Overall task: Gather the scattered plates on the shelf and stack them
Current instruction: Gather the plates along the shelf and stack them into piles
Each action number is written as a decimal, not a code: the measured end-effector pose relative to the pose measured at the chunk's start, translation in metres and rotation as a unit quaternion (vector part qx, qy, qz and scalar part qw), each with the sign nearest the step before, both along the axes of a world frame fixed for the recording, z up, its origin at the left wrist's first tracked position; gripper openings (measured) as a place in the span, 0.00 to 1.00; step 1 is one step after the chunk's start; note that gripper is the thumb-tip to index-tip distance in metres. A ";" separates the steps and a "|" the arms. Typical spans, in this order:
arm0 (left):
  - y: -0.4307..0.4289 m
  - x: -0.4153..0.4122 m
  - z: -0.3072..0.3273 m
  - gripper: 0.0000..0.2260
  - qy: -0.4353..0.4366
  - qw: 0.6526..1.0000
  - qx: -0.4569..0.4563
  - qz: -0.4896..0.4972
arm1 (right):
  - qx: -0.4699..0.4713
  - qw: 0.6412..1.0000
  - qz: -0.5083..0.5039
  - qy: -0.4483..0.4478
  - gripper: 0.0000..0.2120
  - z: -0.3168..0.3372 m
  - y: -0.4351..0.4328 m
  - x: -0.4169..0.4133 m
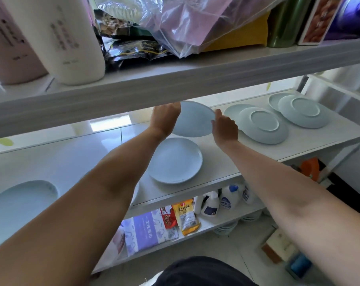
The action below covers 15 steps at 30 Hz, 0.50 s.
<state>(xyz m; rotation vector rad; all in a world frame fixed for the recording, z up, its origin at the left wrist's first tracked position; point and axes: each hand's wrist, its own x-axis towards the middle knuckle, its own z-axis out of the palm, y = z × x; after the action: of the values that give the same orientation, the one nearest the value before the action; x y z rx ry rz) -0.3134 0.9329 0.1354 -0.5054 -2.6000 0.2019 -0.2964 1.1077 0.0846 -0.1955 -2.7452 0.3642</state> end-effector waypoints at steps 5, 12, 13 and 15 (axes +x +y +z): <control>-0.018 0.015 0.011 0.12 -0.080 0.981 0.135 0.113 | -0.203 0.977 -0.057 -0.031 0.15 0.007 -0.012 -0.001; -0.039 0.021 0.015 0.15 -0.119 0.918 0.314 0.208 | -0.255 0.965 -0.049 -0.042 0.15 0.027 -0.019 -0.006; -0.043 0.020 0.014 0.15 -0.135 0.908 0.331 0.217 | -0.250 0.966 -0.044 -0.055 0.14 0.026 -0.021 -0.005; -0.052 0.016 0.006 0.15 -0.162 0.897 0.340 0.232 | -0.231 0.968 -0.036 -0.090 0.13 0.020 -0.024 -0.002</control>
<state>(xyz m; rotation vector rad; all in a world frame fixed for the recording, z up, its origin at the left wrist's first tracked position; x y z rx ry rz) -0.2974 0.8805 0.1418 0.3655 -2.8225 -0.6807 -0.2980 1.0841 0.1048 -0.4667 -2.7733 1.0100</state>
